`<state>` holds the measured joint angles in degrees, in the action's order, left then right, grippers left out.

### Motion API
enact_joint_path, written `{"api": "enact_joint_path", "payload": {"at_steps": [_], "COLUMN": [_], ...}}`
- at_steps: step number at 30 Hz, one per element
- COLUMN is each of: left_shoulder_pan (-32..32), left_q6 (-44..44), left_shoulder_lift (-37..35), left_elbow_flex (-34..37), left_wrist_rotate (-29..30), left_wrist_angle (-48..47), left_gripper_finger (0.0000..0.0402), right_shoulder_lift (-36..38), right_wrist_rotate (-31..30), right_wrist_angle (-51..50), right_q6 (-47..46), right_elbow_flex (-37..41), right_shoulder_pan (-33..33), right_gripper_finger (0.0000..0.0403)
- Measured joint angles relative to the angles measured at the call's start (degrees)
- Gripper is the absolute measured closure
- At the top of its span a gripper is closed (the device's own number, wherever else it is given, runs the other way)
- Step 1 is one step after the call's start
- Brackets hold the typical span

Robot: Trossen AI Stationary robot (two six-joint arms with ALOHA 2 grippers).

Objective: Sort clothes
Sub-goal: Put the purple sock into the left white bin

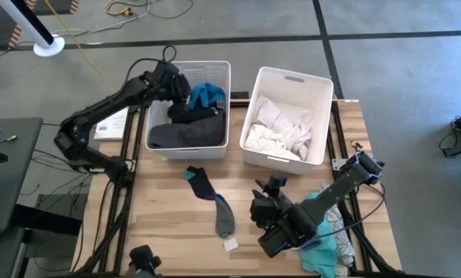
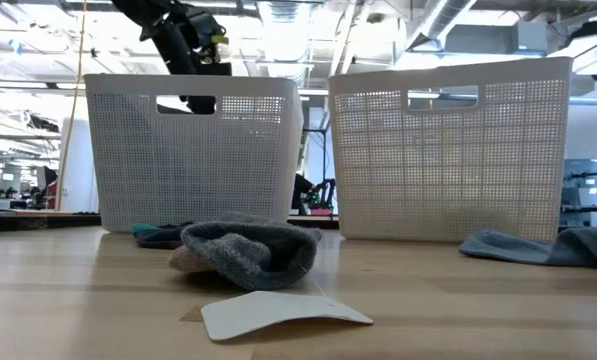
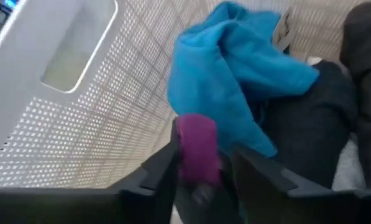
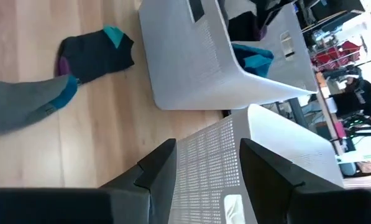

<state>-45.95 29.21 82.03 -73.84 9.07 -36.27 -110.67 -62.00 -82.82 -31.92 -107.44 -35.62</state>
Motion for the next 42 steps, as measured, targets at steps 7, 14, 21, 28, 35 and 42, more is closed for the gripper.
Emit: {"api": "enact_joint_path", "payload": {"at_steps": [7, 14, 21, 28, 35, 42], "left_shoulder_pan": [0.10, 0.73, 3.64, 7.18, 10.49, 13.43], "left_q6": [-1.26, -3.78, -4.65, -5.24, -6.14, -6.27], "left_shoulder_lift": [-4.98, -10.46, -14.32, -15.78, -16.03, -16.19], "left_elbow_flex": [0.00, 0.00, 0.00, 0.00, 0.00, 0.00], "left_wrist_rotate": [-2.19, -6.26, -7.51, -7.49, -7.44, -7.29], "left_wrist_angle": [-0.22, -0.50, -2.82, -5.90, -6.63, -6.48], "left_gripper_finger": [0.0201, 0.0196, 0.0196, 0.0196, 0.0196, 0.0196], "right_shoulder_lift": [0.00, -0.28, -0.37, -0.91, -5.73, -14.60], "right_wrist_rotate": [6.56, 26.04, 40.14, 49.14, 53.42, 54.59], "right_wrist_angle": [6.60, 27.02, 48.54, 67.36, 77.40, 80.16], "right_q6": [4.86, 23.12, 31.97, 31.74, 31.46, 30.85], "right_elbow_flex": [0.00, 0.74, 11.15, 22.48, 25.23, 21.93], "right_shoulder_pan": [2.59, 7.69, 14.46, 20.66, 22.50, 22.79], "right_gripper_finger": [0.0211, 0.0211, 0.0202, 0.0195, 0.0195, 0.0195]}}
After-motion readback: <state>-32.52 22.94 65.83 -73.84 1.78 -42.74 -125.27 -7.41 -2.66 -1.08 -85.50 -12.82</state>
